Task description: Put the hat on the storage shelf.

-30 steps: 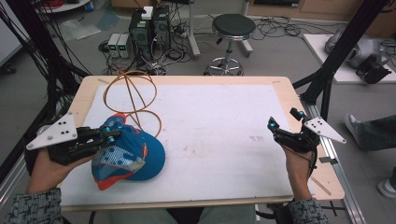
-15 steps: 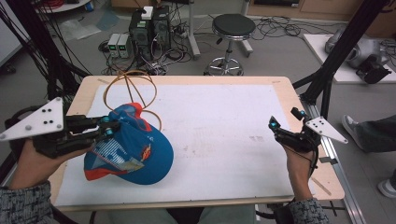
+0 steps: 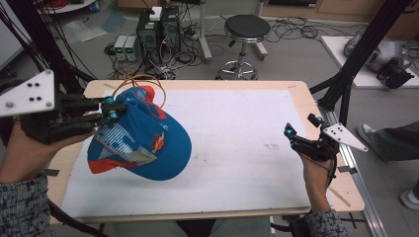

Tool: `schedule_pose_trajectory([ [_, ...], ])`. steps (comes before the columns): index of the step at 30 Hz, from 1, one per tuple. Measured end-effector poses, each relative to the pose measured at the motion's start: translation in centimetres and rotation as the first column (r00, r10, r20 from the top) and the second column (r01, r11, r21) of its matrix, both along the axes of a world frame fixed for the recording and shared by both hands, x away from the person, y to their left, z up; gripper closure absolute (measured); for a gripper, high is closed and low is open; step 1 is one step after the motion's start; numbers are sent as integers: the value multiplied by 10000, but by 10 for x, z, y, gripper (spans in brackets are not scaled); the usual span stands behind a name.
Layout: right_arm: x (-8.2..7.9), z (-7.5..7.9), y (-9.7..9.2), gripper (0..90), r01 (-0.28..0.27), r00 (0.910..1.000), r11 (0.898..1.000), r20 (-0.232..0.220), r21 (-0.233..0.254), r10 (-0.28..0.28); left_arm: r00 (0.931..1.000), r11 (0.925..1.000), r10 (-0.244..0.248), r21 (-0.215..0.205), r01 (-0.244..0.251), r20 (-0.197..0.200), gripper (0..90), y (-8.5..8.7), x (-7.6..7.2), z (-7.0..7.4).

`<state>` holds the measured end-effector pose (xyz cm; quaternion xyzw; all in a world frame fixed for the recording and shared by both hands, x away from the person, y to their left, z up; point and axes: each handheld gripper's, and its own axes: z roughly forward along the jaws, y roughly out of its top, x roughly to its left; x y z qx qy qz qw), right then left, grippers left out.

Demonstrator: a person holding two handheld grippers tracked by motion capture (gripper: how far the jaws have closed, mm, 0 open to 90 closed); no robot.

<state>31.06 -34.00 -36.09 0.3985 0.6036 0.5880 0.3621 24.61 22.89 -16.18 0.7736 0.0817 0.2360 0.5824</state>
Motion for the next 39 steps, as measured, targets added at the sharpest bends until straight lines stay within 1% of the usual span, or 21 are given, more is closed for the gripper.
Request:
schedule_pose_trajectory([
  [1, 0, 0, 0, 102, -4, 10000, 10000, 3, -31, 4, 10000, 10000, 0, 0, 0, 0, 880, 0, 0, 0],
  [2, 0, 0, 0, 102, -25, 10000, 10000, 28, -46, 25, 10000, 10000, 57, -39, -57, 81, 880, 0, 4, 7],
  [3, 0, 0, 0, 102, -25, 10000, 10000, 28, -46, 25, 10000, 10000, 57, -39, -57, 81, 880, 0, 4, 7],
  [5, 0, 0, 0, 102, -3, 10000, 10000, -6, -10, 3, 9998, 9998, 162, -112, -161, 141, 880, 1, 10, 16],
  [9, 0, 0, 0, 102, 3, 10000, 10000, -21, 17, -3, 9994, 9993, 315, -183, -312, 139, 880, 1, 19, 25],
  [12, 1, 0, -1, 102, -20, 10000, 10000, 12, -4, 20, 9992, 9991, 393, -191, -390, 119, 880, 1, 24, 29],
  [16, 1, 0, -1, 102, -28, 10000, 10000, 23, -25, 28, 9967, 9966, 806, -148, -804, 65, 882, 0, 39, 34],
  [17, 1, 0, -1, 102, -28, 10000, 10000, 28, -14, 28, 9967, 9966, 806, -148, -804, 65, 882, 0, 39, 34],
  [21, 1, 0, -1, 102, -8, 10000, 10000, -23, 1, 8, 9917, 9914, 1287, -249, -1286, 17, 882, 4, 56, 34],
  [23, 1, 0, -1, 102, -11, 10000, 10000, -32, 5, 11, 9907, 9903, 1361, -290, -1361, -24, 882, 4, 59, 34],
  [24, 1, 0, -1, 102, -16, 10000, 10000, -33, 7, 16, 9873, 9867, 1591, -318, -1591, -29, 881, 7, 67, 32],
  [25, 1, 0, -1, 102, -16, 10000, 10000, -33, 7, 16, 9873, 9867, 1591, -318, -1591, -29, 882, 7, 67, 32],
  [28, 1, 0, -1, 102, -23, 10000, 10000, -34, -13, 22, 9799, 9796, 1996, -242, -1997, -38, 882, 11, 78, 29],
  [29, 1, 0, -1, 102, -15, 10000, 10000, -72, 13, 15, 9778, 9775, 2089, -282, -2093, -157, 882, 12, 84, 27],
  [30, 1, -1, -1, 102, -20, 10000, 10000, -81, 16, 20, 9758, 9755, 2180, -254, -2184, -151, 882, 13, 87, 26],
  [31, 1, -1, -1, 102, -13, 10000, 10000, -84, 24, 13, 9729, 9728, 2309, -150, -2311, -155, 882, 13, 90, 25],
  [32, 1, -1, -1, 102, -13, 10000, 10000, -79, -9, 13, 9729, 9728, 2309, -150, -2311, -155, 881, 13, 90, 25],
  [33, 2, -1, -1, 102, -25, 10000, 10000, -51, -62, 25, 9692, 9694, 2451, -91, -2454, -252, 881, 14, 95, 22],
  [34, 1, -1, -1, 102, -30, 10000, 10000, -77, -29, 30, 9686, 9690, 2465, -113, -2469, -331, 882, 15, 98, 21],
  [38, 1, -1, 0, 102, -38, 10000, 10000, -87, -35, 37, 9604, 9620, 2728, 5, -2732, -565, 881, 20, 110, 14],
  [39, 1, -1, 0, 102, -38, 10000, 10000, -87, -35, 37, 9604, 9620, 2728, 5, -2732, -565, 882, 20, 110, 14],
])
